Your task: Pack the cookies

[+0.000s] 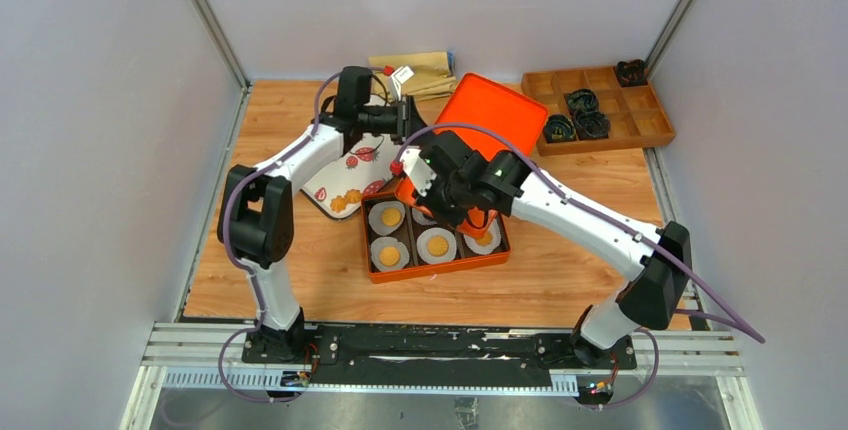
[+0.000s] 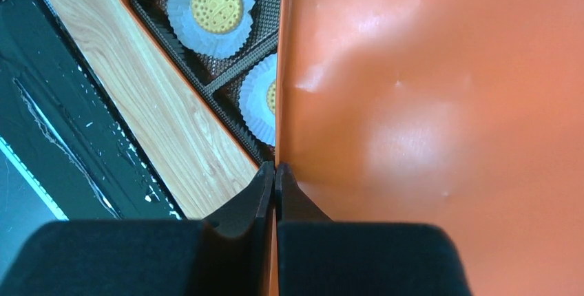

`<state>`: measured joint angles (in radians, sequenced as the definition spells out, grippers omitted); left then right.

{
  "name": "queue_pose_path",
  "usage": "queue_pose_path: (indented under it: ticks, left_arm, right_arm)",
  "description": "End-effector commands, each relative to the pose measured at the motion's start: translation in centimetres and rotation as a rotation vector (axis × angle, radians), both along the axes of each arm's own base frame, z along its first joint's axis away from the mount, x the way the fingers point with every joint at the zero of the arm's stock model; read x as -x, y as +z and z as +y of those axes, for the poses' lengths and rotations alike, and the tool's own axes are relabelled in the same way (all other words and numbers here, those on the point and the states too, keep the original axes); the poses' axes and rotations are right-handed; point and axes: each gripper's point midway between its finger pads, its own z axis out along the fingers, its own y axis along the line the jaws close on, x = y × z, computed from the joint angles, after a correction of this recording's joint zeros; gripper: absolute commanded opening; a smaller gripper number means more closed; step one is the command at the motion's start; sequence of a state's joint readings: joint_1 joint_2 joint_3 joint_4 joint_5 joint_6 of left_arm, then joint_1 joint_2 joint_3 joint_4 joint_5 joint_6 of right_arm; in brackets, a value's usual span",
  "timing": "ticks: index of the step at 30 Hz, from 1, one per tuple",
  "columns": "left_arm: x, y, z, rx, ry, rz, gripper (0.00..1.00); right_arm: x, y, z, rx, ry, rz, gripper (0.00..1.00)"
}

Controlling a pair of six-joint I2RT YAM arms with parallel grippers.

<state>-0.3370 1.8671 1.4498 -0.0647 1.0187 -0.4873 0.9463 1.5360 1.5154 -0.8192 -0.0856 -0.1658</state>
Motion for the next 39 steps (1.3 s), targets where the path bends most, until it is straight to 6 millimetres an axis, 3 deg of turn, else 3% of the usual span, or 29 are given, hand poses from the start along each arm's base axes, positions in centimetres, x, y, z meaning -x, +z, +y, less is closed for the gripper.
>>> queue_pose_path:
  ticks: [1,4,7,9,15,18,25,33,39]
  left_arm:
    - [2.7,2.4,-0.4,0.059,-0.069,-0.066,0.11]
    - [3.3,2.4,-0.1,0.047,-0.037,-0.064,0.0]
    - [3.3,1.7,0.4,-0.01,-0.001,-0.029,0.0]
    - [3.1,1.3,0.6,-0.035,0.021,-0.004,0.0]
    - [2.3,1.2,1.1,-0.073,0.107,0.027,0.0]
    - [1.0,0.8,1.4,-0.122,0.161,0.046,0.0]
    - [-2.4,2.2,1.0,-0.174,0.227,0.074,0.0]
    - [-5.4,4.2,0.3,-0.178,0.266,0.133,0.0]
    - [-5.4,5.9,0.1,-0.161,0.255,0.145,0.0]
  right_arm:
    - [-1.4,1.0,-0.1,0.002,-0.011,-0.103,0.0]
    - [-2.2,1.3,-0.4,0.005,-0.051,-0.14,0.0]
    - [-3.6,1.8,-1.3,0.022,-0.121,-0.21,0.04]
    - [-4.5,1.9,-2.1,0.046,-0.173,-0.258,0.15]
    - [-6.7,3.1,-3.9,0.061,-0.311,-0.392,0.62]
    - [-7.3,3.9,-4.6,0.031,-0.369,-0.449,0.75]
    - [-6.3,5.7,-4.4,-0.076,-0.377,-0.532,0.8]
    - [-4.4,4.2,-2.1,-0.025,-0.291,-0.618,0.8]
    - [-5.7,2.2,-1.8,0.09,-0.332,-0.7,0.76]
